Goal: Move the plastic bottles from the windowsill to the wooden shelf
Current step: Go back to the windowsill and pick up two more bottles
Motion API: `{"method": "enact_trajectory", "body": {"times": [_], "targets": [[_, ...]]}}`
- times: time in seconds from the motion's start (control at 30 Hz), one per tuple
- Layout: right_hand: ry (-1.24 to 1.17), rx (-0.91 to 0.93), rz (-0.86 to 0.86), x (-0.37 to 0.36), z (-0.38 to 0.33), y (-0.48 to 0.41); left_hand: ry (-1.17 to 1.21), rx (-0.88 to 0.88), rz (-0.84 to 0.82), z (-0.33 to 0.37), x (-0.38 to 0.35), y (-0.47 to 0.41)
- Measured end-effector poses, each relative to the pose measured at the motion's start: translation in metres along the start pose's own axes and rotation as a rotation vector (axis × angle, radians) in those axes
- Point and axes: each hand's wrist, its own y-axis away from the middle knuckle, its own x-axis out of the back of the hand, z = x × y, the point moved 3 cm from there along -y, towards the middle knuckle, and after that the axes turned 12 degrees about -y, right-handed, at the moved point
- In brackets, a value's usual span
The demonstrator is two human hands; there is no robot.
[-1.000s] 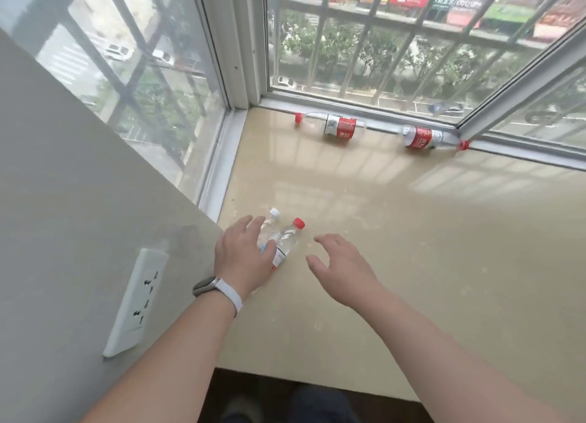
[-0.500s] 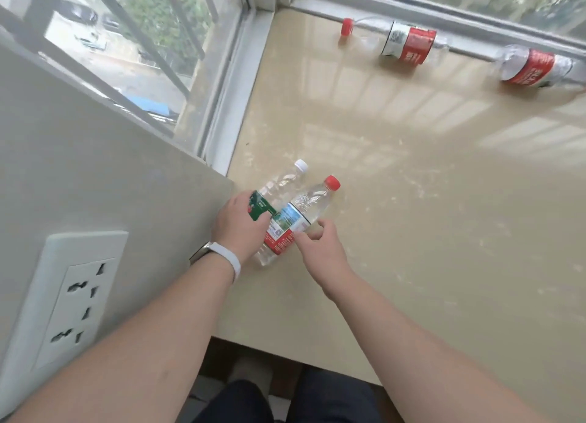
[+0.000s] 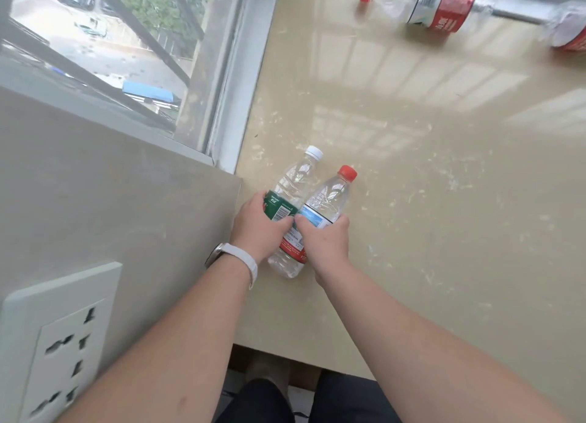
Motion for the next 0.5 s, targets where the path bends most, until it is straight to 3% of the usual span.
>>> {"method": "enact_trajectory", "body": {"times": [0.23, 0.5], "targets": [[-0.048, 0.082, -0.070, 0.011, 0.004, 0.003, 0.203, 0.051, -0.078, 0.001, 0.000, 0.009], [-0.187, 0.114, -0.185, 0.043, -0.005, 0.025, 0.314, -0.019, -0.090, 0.020, 0.010, 0.047]]}}
